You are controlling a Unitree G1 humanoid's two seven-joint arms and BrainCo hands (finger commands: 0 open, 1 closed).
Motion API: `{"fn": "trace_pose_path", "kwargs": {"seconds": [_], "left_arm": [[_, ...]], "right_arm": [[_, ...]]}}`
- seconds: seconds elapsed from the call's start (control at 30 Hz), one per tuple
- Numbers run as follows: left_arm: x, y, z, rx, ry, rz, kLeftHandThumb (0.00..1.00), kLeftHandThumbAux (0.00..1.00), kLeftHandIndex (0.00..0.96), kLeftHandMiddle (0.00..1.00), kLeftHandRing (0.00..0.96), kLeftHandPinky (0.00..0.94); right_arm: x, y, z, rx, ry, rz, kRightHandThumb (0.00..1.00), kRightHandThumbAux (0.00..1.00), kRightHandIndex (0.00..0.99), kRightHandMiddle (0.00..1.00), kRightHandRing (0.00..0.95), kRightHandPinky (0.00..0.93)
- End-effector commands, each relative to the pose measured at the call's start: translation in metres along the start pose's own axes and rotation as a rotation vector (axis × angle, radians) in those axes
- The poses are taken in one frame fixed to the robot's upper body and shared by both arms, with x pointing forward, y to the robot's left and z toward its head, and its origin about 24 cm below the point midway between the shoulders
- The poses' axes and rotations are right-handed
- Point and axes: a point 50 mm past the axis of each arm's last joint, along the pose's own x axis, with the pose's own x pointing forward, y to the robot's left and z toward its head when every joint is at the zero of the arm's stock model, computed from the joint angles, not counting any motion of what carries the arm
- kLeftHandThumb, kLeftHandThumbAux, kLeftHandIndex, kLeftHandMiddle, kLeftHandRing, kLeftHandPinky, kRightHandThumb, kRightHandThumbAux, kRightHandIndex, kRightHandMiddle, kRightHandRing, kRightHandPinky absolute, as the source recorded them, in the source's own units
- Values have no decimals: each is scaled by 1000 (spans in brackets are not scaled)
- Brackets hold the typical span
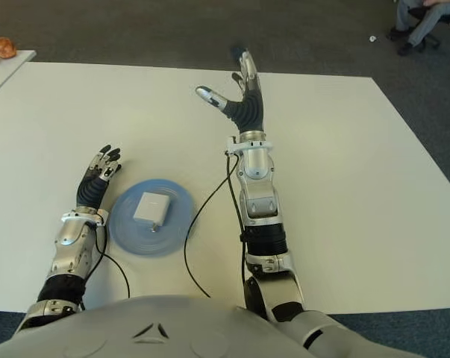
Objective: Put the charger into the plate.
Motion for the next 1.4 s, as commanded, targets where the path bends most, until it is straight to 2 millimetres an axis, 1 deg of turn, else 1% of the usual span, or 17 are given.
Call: {"fn": "trace_pose_path", "kwargs": {"seconds": [0.03, 0.17, 0.3, 0.4, 0.67, 0.97, 1.1, 1.4], "left_arm": [[-20, 0, -31, -18, 170, 18, 0, 505, 1, 135, 89, 0], [-19, 0, -31, -13, 169, 18, 0, 512, 1, 132, 89, 0], [-19, 0, -31, -15, 168, 17, 0, 516, 3, 127, 85, 0], [-19, -1, -31, -14, 167, 17, 0, 517, 3, 122, 81, 0], [-20, -1, -31, -8, 165, 17, 0, 514, 3, 122, 80, 0], [-20, -1, -31, -7, 165, 21, 0, 521, 11, 127, 87, 0], [-19, -1, -32, -9, 167, 22, 0, 522, 15, 123, 82, 0], [-19, -1, -32, -9, 169, 20, 0, 518, 12, 119, 79, 0]], "right_arm": [[-13, 3, -26, 60, 99, -68, 14, 717, 0, 0, 0, 0], [-19, 5, -36, 50, 117, -75, 5, 746, 1, 7, 0, 0], [-26, 8, -44, 52, 130, -74, 1, 755, 8, 20, 0, 1], [-34, 9, -52, 64, 154, -64, 0, 753, 13, 30, 7, 6], [-43, 9, -66, 78, 195, -37, 0, 746, 20, 53, 32, 38], [-55, 11, -82, 85, 258, 8, 0, 744, 31, 80, 58, 50], [-59, 9, -89, 86, 284, 23, 0, 739, 35, 86, 65, 58], [-68, 0, -115, 85, 389, 60, 0, 705, 39, 91, 69, 69]]}}
